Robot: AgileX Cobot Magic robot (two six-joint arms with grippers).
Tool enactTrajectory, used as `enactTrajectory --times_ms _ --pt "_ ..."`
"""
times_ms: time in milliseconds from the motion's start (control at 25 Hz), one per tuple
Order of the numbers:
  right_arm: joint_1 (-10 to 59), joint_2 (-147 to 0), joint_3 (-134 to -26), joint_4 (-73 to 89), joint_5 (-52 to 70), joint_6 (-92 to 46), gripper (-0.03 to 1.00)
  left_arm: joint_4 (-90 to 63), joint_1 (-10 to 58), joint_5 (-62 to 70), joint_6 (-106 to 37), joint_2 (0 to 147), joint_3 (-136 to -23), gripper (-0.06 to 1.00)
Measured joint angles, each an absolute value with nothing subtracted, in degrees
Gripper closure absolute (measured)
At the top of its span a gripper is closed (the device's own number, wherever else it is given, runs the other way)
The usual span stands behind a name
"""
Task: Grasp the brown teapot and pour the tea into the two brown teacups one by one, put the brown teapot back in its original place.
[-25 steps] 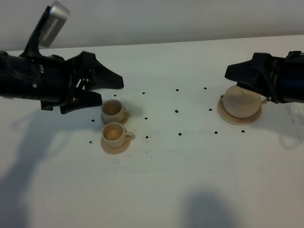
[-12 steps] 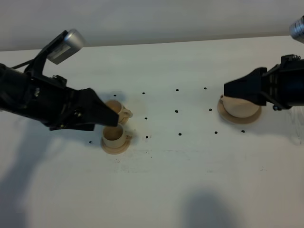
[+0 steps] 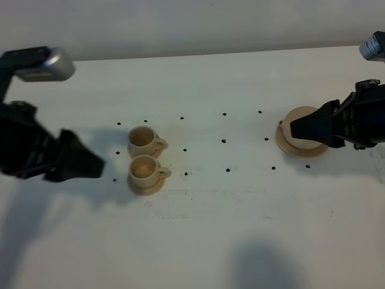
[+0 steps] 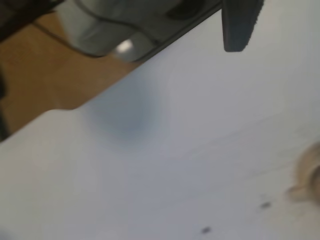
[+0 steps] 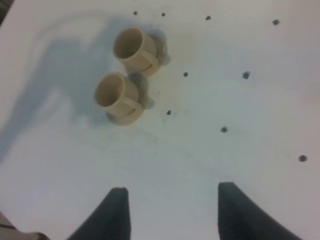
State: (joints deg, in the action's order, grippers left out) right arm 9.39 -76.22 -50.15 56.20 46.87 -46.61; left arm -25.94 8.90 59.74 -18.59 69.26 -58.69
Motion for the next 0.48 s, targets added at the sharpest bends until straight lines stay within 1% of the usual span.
enactTrajectory --times_ms 160,480 --pt "9.4 -76.2 -50.9 53.5 47.1 -46.5 0.54 -17.5 8.9 62.7 -12.9 63.9 -58.7 0.30" --pt "9.4 -76.2 -53.8 48.5 48.2 -44.0 0.54 -5.6 8.9 67.5 -4.7 50.8 -58.5 0.30"
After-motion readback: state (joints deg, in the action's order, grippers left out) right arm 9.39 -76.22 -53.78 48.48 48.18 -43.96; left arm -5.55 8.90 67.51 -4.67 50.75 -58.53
